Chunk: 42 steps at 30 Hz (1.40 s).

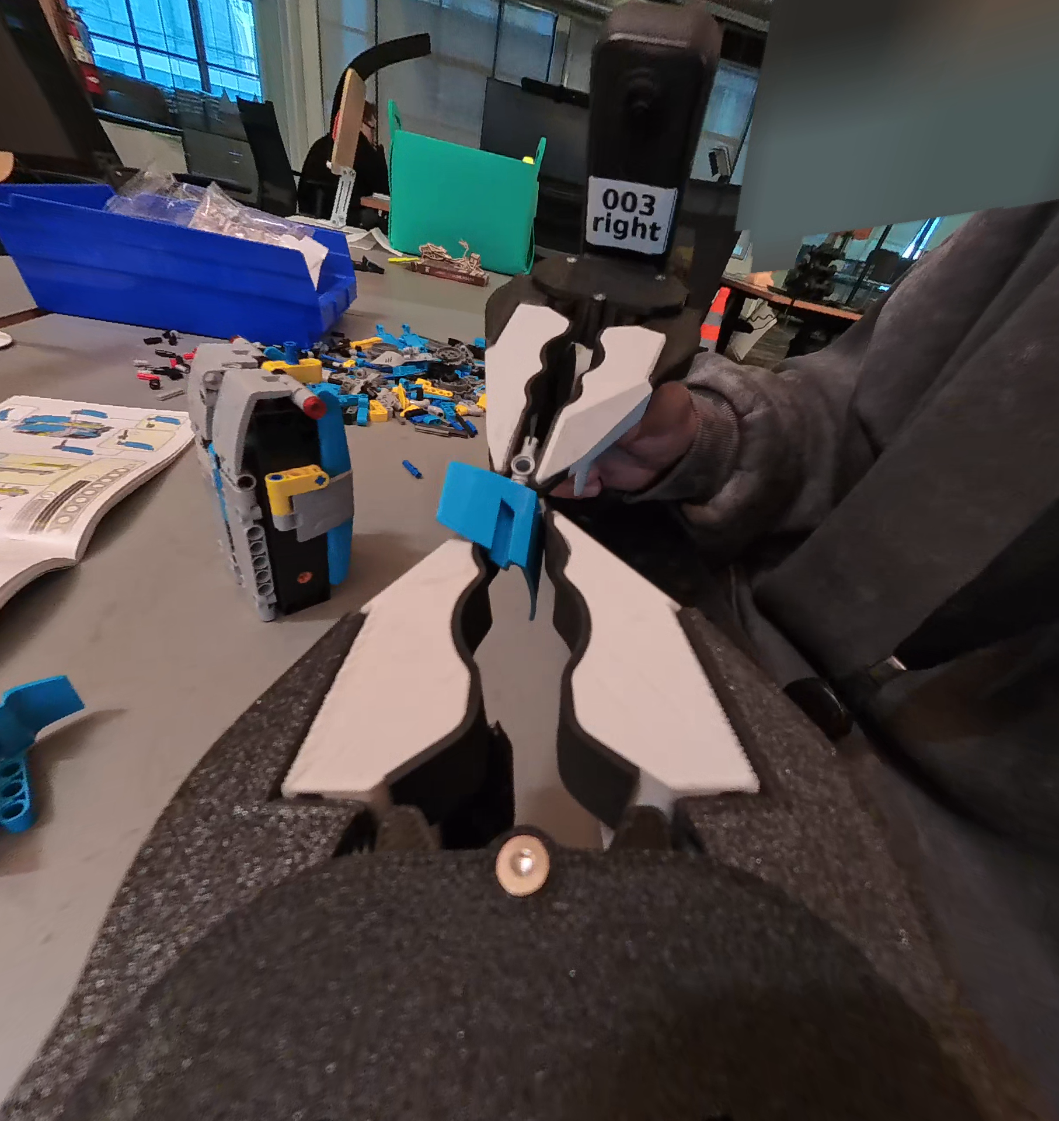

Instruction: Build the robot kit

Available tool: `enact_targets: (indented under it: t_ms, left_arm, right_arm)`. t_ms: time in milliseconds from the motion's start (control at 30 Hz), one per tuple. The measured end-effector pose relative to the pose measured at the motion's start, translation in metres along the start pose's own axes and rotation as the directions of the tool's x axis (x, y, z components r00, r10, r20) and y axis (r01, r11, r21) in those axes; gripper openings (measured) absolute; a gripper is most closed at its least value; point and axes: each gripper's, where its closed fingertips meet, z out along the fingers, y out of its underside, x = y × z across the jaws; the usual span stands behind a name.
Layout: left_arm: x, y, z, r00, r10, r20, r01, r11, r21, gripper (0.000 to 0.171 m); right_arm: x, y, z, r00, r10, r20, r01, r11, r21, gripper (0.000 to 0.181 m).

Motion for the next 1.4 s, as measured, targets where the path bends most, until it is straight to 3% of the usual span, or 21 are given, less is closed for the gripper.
enact_targets:
  t_ms: [200,400,667,900,1067,1233,1400]
  left_arm:
    - [-0.001,0.001,0.000,1.000,-0.013,0.000,0.013,1.000,-0.008,0.012]
    - [-0.004,0.004,0.001,0.999,-0.036,0.006,0.036,0.999,-0.023,0.012]
    - [-0.005,0.008,0.001,0.997,-0.080,-0.004,0.079,0.996,-0.042,0.011]
    - [0.005,0.023,0.005,0.998,0.068,-0.014,-0.070,0.987,-0.147,0.011]
    - [0.016,0.031,0.007,0.993,0.087,-0.074,-0.100,0.976,-0.192,0.011]
    - [0.011,0.032,0.008,0.996,0.081,-0.040,-0.088,0.975,-0.203,0.011]
    - [-0.003,0.036,0.010,0.995,0.085,0.050,-0.071,0.969,-0.236,0.011]
  right_arm:
    - [-0.002,0.001,0.001,0.999,0.026,0.022,-0.026,0.999,0.027,0.006]
    - [0.001,0.002,0.003,0.996,-0.078,-0.050,0.078,0.997,-0.005,0.006]
    - [0.001,0.011,0.005,0.999,0.041,0.033,-0.041,0.999,-0.020,0.006]
    - [-0.010,0.025,0.001,0.986,0.078,0.149,-0.057,0.989,-0.135,0.006]
    - [-0.021,0.034,-0.002,0.957,0.138,0.254,-0.091,0.978,-0.187,0.006]
    - [-0.017,0.036,-0.001,0.971,0.117,0.210,-0.078,0.979,-0.187,0.006]
    - [-0.005,0.041,0.002,0.998,0.020,0.064,-0.006,0.977,-0.212,0.006]
